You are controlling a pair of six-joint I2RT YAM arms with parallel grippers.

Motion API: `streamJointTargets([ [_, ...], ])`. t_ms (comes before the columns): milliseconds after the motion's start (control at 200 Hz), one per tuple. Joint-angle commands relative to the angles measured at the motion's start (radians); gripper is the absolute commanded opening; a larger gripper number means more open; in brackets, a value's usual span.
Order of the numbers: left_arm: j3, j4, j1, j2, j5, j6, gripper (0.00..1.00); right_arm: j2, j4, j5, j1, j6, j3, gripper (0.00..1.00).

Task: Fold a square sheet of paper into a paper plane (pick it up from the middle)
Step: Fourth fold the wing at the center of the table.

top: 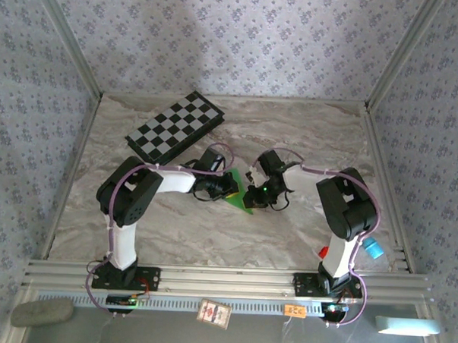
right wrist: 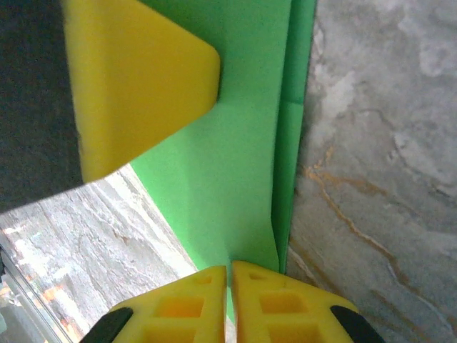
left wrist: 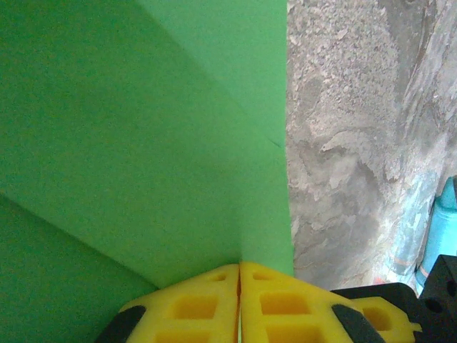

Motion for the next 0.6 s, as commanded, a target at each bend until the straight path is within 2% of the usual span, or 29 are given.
streamJointTargets([
  [0,-0.012,-0.099,0.025,0.052,-0.091,-0.004,0.08,-0.006,-0.180,0.029,-0.001,-0.012,-0.054,0.14],
  [260,-0.016,-0.102,0.030,0.057,-0.094,-0.012,0.08,-0.042,-0.168,0.035,-0.003,0.002,-0.098,0.15],
  [595,-0.014,-0.106,0.032,0.066,-0.086,-0.012,0.08,-0.122,-0.045,0.050,0.002,0.045,-0.223,0.17],
])
